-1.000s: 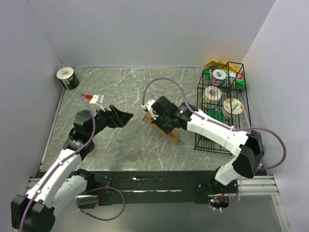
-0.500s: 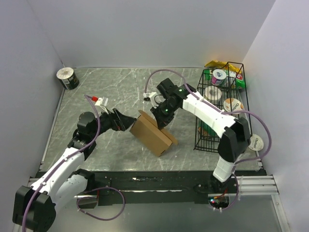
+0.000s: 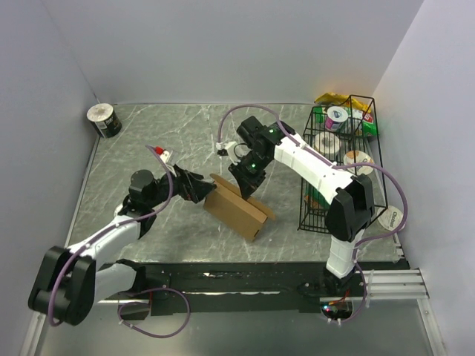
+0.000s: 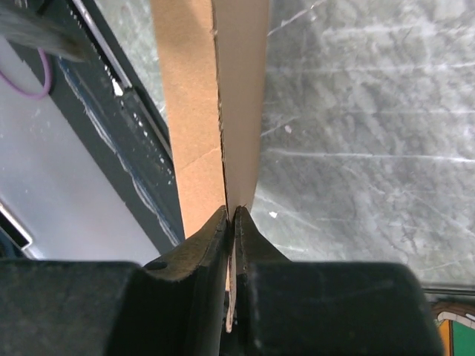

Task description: Fold the paper box

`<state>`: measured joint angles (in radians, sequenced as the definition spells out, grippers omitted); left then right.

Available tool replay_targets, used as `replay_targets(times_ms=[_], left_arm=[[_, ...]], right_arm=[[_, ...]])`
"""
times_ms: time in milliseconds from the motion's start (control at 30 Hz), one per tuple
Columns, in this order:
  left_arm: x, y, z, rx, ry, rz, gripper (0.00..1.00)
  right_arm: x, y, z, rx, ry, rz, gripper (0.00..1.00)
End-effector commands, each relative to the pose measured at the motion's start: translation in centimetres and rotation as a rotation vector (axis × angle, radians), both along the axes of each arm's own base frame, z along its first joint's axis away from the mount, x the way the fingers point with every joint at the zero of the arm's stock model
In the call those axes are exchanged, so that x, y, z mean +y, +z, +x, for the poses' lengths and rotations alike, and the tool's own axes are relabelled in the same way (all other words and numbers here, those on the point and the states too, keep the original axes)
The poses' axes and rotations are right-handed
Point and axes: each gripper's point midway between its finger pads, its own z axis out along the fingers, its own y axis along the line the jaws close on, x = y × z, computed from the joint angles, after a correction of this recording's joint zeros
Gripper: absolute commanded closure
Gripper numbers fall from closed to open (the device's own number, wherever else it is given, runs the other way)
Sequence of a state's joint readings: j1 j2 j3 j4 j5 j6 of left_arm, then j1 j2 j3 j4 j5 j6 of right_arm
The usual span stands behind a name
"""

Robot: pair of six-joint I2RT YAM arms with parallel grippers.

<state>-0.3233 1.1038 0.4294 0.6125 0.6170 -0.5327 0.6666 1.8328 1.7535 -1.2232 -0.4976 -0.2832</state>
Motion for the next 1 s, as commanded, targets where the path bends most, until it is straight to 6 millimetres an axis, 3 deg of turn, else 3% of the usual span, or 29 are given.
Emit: replay_targets(times_ms=[0, 167, 367, 767, 967], left_arm=[[-1.2, 2.8, -0.5, -0.207, -0.119, -0.033, 0.01], [-2.0, 3.5, -0.5, -0.249, -0.204, -0.011, 0.03], [-3.0, 2.3, -1.0, -0.212, -0.303, -0.019, 0.13], [-3.5, -0.3, 0.4, -0.179, -0.329, 0.028, 0.09], [-3.5, -0.6, 0.9, -0.177, -0.323, 0.046, 0.25]], right_arm=[[-0.6, 0.8, -0.6, 0.022, 0.03, 0.015, 0.85], [-1.3, 1.0, -0.7, 0.006, 0.02, 0.018, 0.83], [-1.7, 1.1, -0.8, 0.005, 0.015, 0.027, 0.83], [-1.7, 0.4, -0.6, 0.024, 0.011, 0.02, 0.83], [-1.8, 0.4, -0.4, 0.02, 0.005, 0.016, 0.83]])
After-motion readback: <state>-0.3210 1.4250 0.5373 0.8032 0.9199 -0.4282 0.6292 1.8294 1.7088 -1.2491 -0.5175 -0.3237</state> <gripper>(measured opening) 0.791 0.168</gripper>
